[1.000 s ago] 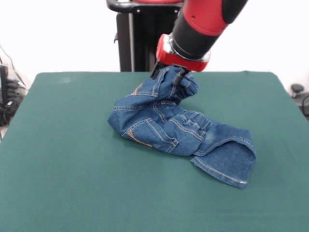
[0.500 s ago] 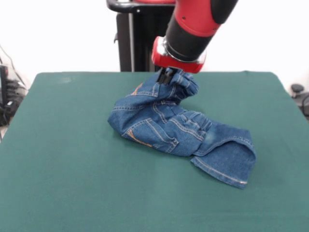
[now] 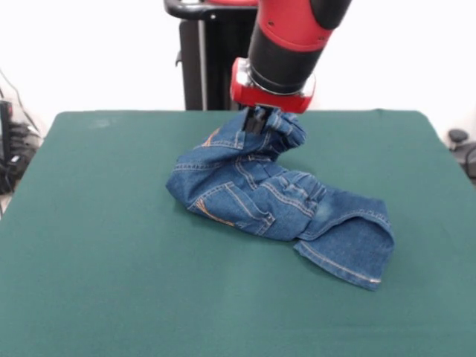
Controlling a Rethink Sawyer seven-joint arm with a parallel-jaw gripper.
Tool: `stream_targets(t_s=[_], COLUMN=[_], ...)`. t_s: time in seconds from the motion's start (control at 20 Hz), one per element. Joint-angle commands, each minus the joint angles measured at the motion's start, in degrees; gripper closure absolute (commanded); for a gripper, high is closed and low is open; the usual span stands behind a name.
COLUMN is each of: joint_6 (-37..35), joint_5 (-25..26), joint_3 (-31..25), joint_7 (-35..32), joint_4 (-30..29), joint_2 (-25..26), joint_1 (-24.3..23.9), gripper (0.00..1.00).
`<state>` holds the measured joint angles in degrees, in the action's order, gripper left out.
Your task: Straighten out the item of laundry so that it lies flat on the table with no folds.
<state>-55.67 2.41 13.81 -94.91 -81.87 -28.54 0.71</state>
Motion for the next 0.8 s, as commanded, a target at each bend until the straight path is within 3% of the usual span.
stream_targets(t_s=[0.05,0.1,0.15,0.6,0.8], joint_6=[1.4,1.1,0.8,0.2,-0.8], joint_5=[2.2,2.3,2.4,1.7,3.7], joint_3=[-8.3,-8.2,-8.2,-9.2,-6.9], joint_7=[0.4,0.2,0.1,0.3,-1.1], joint_4=[-3.5,-3.4,-3.4,-3.7,-4.9], joint_2=[1.8,1.9,1.9,1.5,1.6], joint_1=[0.8,0.8,0.9,0.2,1.9], gripper=[1.00,1.00,0.00,0.00,0.00])
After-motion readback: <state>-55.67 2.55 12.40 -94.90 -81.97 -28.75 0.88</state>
